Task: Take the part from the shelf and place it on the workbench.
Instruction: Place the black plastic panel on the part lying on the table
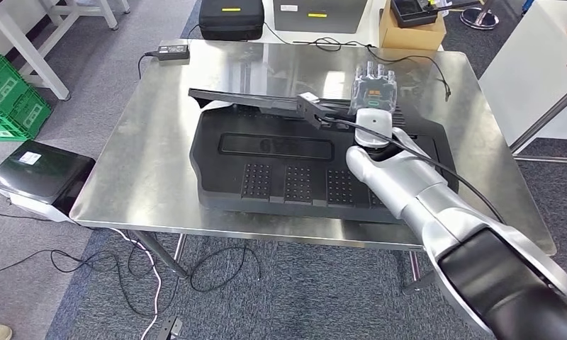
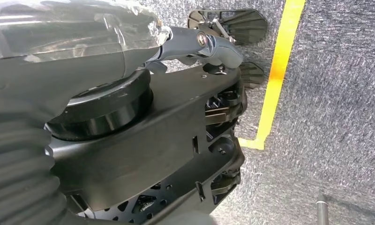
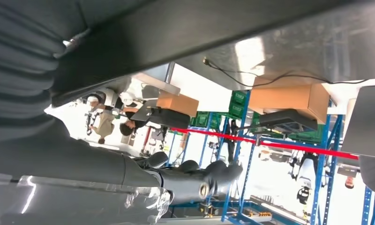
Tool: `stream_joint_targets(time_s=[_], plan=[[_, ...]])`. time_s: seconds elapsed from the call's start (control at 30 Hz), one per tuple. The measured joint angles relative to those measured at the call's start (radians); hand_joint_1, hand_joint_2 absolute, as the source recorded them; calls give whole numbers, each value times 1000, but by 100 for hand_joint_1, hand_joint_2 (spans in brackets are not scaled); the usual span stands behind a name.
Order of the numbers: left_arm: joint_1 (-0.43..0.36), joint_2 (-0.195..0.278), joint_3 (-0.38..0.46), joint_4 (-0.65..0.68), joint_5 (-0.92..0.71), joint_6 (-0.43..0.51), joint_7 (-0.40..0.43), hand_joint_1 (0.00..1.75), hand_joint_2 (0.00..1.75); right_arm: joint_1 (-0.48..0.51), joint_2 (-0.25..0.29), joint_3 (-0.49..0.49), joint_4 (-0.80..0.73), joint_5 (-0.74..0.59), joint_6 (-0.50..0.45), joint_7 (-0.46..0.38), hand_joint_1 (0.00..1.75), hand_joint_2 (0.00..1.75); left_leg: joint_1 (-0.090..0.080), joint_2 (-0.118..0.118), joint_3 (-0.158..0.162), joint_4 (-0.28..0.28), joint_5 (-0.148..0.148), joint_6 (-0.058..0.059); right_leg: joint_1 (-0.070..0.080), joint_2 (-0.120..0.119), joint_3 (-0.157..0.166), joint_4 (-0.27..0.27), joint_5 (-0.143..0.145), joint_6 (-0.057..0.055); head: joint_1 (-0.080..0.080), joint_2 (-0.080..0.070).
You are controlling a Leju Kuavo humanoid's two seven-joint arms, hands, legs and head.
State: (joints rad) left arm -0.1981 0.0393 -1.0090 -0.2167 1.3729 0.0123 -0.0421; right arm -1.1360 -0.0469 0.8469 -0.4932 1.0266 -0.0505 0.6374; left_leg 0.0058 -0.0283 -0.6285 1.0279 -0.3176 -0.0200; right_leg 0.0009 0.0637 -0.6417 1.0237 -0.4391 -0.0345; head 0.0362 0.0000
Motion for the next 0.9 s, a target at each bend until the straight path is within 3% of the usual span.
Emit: stream_joint_targets(time_s=[0.6,0.77,0.9], plan=[[1,0,0,0,10,4,-5,0,0,7,9,0,1,-68,-24,-97,0,0,1,0,0,-1,0,0,1,0,0,0,0,0,-3,0],[12,0,0,0,25,5,-21,0,0,67,2,-10,-57,-196,-37,-177,0,0,1,0,2,-1,0,0,2,0,1,0,0,0,-2,0],[31,0,0,0,41,3,-46,0,0,183,-57,-52,-222,-433,-91,-204,0,0,1,-2,5,-1,-1,1,3,-1,5,-1,-3,2,-4,0]])
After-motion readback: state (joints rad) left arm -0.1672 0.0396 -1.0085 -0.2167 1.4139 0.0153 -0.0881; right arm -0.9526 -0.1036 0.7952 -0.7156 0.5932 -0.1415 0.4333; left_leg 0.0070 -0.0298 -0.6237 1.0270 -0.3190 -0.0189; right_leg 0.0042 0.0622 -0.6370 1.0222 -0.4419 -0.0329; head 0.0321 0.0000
